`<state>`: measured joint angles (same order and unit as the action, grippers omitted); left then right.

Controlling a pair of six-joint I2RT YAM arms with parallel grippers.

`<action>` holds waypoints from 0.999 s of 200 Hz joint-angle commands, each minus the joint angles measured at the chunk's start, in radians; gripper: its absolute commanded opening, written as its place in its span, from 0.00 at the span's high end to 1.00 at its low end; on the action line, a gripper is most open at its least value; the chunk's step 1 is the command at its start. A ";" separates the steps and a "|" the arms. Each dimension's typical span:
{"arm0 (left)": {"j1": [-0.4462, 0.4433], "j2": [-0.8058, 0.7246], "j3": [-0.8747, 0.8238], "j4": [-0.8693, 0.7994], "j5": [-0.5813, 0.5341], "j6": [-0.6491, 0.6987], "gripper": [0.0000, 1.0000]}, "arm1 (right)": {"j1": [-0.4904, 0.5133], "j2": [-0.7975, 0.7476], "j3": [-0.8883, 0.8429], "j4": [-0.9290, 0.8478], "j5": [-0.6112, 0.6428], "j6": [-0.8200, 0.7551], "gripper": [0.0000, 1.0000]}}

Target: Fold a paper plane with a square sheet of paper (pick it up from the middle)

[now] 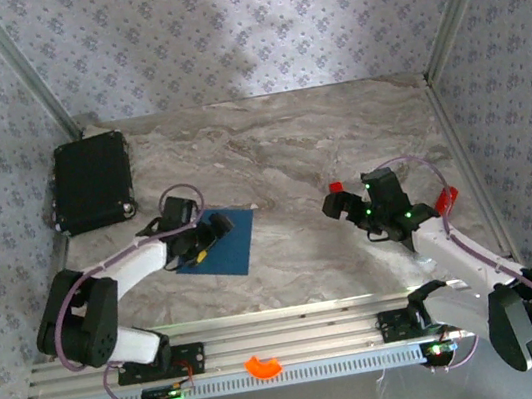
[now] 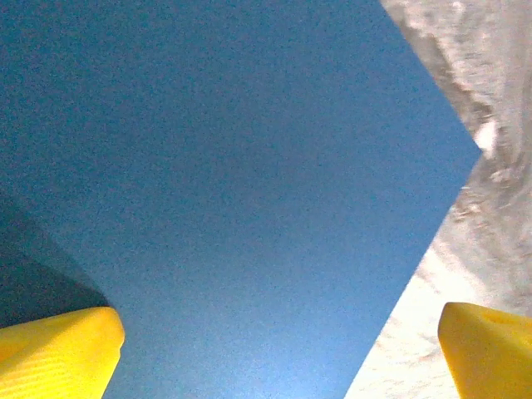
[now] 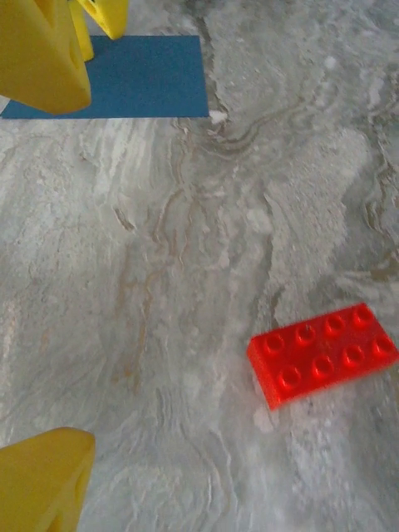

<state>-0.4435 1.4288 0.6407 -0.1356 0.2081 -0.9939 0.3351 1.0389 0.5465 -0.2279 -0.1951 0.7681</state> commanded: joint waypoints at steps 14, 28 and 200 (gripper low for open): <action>-0.140 0.046 -0.012 0.050 -0.099 -0.253 0.00 | -0.035 -0.050 -0.006 -0.051 0.011 0.048 0.01; -0.169 0.026 0.020 0.016 -0.129 -0.228 0.00 | -0.048 -0.080 -0.026 -0.028 -0.026 0.045 0.01; -0.185 0.321 0.520 -0.617 -0.159 0.547 0.01 | -0.020 -0.096 -0.061 -0.009 -0.136 0.017 0.01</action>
<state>-0.6037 1.7195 1.1088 -0.7185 0.0425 -0.4530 0.3058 0.9360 0.4870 -0.2291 -0.3225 0.7963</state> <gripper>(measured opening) 0.994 0.990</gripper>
